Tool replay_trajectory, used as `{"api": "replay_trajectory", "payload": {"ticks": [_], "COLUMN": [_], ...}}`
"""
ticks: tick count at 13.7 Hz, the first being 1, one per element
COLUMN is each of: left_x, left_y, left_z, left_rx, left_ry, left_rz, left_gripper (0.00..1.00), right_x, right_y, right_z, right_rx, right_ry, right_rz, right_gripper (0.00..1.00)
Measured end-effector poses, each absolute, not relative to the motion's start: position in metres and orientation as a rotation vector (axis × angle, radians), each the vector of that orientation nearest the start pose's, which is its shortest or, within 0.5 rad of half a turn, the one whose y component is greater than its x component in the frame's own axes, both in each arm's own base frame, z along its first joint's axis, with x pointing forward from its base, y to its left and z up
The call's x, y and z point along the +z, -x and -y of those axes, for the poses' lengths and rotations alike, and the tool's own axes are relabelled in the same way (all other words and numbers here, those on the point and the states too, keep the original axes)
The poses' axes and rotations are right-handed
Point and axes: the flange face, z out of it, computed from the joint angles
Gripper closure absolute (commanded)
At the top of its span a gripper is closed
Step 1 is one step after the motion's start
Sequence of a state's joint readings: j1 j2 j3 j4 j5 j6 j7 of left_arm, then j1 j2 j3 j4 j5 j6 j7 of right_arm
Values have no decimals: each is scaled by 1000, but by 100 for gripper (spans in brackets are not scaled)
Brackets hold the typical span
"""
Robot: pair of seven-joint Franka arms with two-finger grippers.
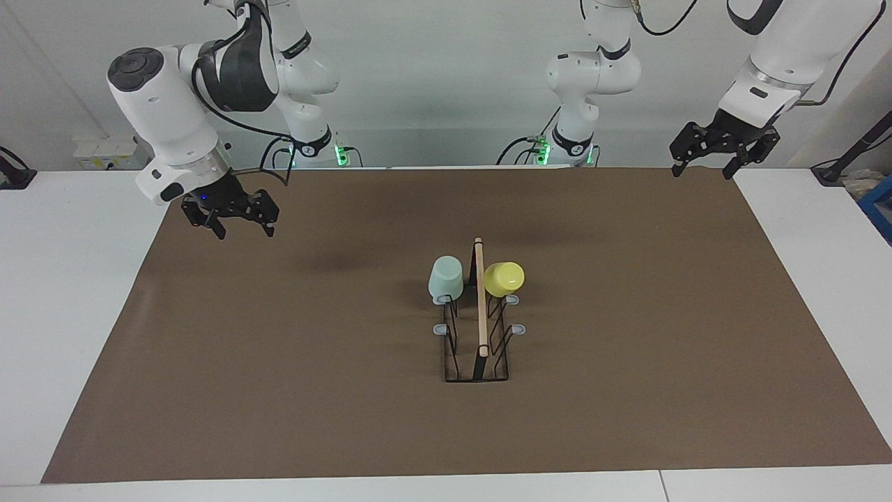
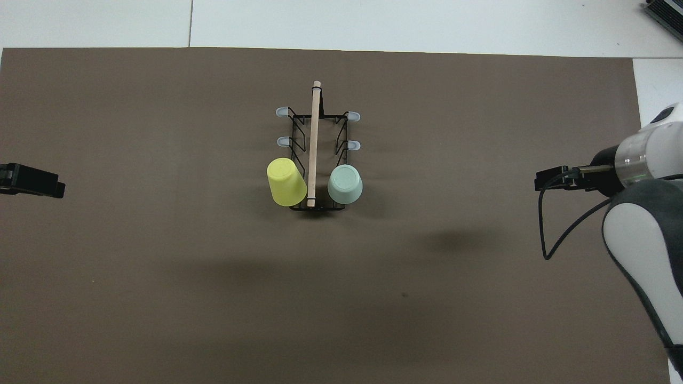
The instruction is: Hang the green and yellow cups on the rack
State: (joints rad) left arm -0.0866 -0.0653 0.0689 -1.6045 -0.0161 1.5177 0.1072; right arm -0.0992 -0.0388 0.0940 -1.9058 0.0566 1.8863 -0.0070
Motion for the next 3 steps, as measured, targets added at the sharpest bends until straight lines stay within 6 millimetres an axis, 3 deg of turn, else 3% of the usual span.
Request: {"api": "replay_trajectory", "payload": {"ticks": [3], "left_x": [639], "left_y": [-529], "left_z": [10], "left_rx": [33], "left_ry": [3157], "left_rz": [-199], "left_gripper": [0], "right_x": [514], "right_y": [-552], "right_z": [-4], "right_rx": [-31], "right_ry": [3128], "right_rz": [8], "right_gripper": [0]}}
